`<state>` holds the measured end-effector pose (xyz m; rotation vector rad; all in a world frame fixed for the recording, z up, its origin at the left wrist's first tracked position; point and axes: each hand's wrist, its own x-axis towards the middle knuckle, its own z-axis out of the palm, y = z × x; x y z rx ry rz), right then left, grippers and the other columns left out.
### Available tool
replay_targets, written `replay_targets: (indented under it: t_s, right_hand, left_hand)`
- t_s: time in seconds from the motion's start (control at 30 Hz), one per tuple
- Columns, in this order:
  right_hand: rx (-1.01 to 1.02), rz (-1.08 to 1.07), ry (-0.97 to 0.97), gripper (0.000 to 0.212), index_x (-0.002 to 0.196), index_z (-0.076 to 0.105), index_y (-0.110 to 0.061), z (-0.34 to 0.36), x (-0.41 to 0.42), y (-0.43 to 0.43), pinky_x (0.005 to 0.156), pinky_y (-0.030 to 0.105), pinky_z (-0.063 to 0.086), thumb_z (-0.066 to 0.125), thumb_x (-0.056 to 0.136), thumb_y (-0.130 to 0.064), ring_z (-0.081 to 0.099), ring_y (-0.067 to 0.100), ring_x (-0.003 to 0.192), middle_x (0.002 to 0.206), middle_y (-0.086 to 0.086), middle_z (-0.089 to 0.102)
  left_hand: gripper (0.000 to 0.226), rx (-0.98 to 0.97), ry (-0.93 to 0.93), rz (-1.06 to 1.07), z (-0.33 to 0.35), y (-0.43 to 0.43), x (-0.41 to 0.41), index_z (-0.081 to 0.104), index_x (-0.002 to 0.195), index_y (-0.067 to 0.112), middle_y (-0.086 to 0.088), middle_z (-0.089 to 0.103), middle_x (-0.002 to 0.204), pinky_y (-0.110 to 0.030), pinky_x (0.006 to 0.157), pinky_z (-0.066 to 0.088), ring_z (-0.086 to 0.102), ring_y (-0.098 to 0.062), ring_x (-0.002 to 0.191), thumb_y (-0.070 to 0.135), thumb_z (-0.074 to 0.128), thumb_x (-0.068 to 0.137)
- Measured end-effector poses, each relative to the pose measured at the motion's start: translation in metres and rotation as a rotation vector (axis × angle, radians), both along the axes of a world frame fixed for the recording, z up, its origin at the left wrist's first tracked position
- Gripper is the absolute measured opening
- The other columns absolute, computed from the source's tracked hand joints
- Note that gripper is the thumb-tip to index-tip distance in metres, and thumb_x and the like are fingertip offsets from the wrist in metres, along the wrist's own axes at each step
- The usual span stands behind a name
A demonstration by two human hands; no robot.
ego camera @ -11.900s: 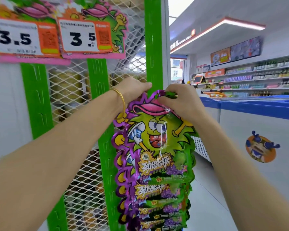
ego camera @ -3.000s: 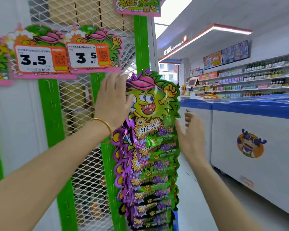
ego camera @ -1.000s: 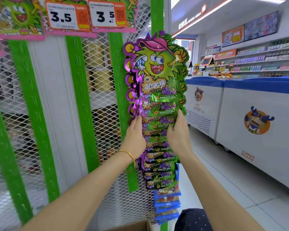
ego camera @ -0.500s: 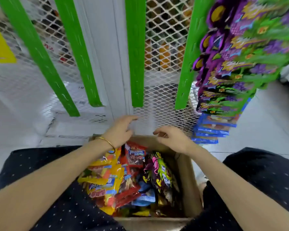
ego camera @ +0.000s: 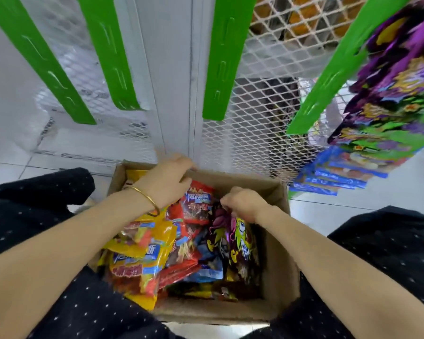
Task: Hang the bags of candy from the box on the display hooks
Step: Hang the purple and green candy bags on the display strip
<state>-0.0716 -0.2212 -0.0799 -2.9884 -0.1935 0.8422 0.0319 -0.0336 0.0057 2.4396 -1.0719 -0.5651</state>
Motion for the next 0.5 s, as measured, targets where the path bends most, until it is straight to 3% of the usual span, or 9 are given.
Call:
replay_targets:
  t_s: [0.07, 0.17, 0.27, 0.37, 0.43, 0.5]
  right_hand:
    - [-0.013, 0.028, 0.03, 0.029, 0.113, 0.058, -0.019, 0.014, 0.004, -0.008, 0.086, 0.029, 0.038, 0.063, 0.085, -0.022, 0.047, 0.023, 0.115, 0.12, 0.006, 0.056]
    - [0.169, -0.066, 0.071, 0.033, 0.111, 0.063, -0.018, 0.045, 0.004, -0.019, 0.08, 0.026, 0.038, 0.07, 0.08, -0.025, 0.053, 0.02, 0.108, 0.117, 0.001, 0.061]
    - [0.417, -0.198, 0.018, 0.028, 0.103, 0.068, -0.007, 0.084, -0.005, -0.025, 0.068, 0.019, 0.039, 0.074, 0.078, -0.017, 0.055, 0.009, 0.082, 0.091, 0.001, 0.064]
    - [0.648, -0.359, -0.093, 0.006, 0.085, 0.068, -0.009, 0.13, -0.024, -0.027, 0.054, 0.012, 0.034, 0.069, 0.081, -0.006, 0.047, -0.004, 0.053, 0.062, -0.006, 0.057]
    - [0.745, -0.441, -0.213, 0.006, 0.086, 0.067, -0.009, 0.159, -0.038, -0.029, 0.056, 0.012, 0.038, 0.066, 0.084, -0.004, 0.05, -0.003, 0.056, 0.065, -0.006, 0.059]
    - [0.83, -0.52, -0.346, 0.007, 0.092, 0.067, -0.008, 0.188, -0.054, -0.032, 0.066, 0.015, 0.045, 0.063, 0.086, -0.007, 0.056, 0.001, 0.068, 0.076, -0.001, 0.064]
  left_hand:
    - [0.033, -0.024, 0.038, -0.014, 0.0, -0.003, -0.005, 0.054, 0.123, 0.015, -0.007, 0.053, 0.121, -0.022, 0.091, 0.035, 0.052, -0.021, 0.111, 0.012, 0.051, 0.091]
    - [0.033, 0.007, 0.172, -0.063, 0.003, -0.01, -0.021, 0.055, 0.123, 0.019, 0.002, 0.058, 0.117, -0.013, 0.082, 0.034, 0.054, -0.009, 0.108, 0.024, 0.055, 0.091]
    - [0.04, 0.031, 0.391, -0.123, 0.005, -0.016, -0.046, 0.054, 0.122, 0.017, 0.005, 0.059, 0.113, -0.012, 0.085, 0.039, 0.056, -0.007, 0.104, 0.032, 0.063, 0.086]
    - [0.04, -0.078, 0.298, -0.136, 0.013, -0.024, -0.061, 0.064, 0.104, 0.015, 0.002, 0.062, 0.09, -0.017, 0.073, 0.04, 0.053, -0.009, 0.084, 0.042, 0.066, 0.075]
    - [0.031, -0.178, 0.226, -0.108, 0.04, -0.03, -0.066, 0.067, 0.094, 0.011, -0.001, 0.058, 0.077, -0.012, 0.06, 0.034, 0.049, -0.009, 0.073, 0.035, 0.065, 0.075]
    - [0.002, -0.232, 0.218, -0.104, 0.077, -0.036, -0.066, 0.067, 0.084, 0.015, 0.005, 0.051, 0.064, -0.01, 0.053, 0.031, 0.044, 0.002, 0.058, 0.017, 0.066, 0.084]
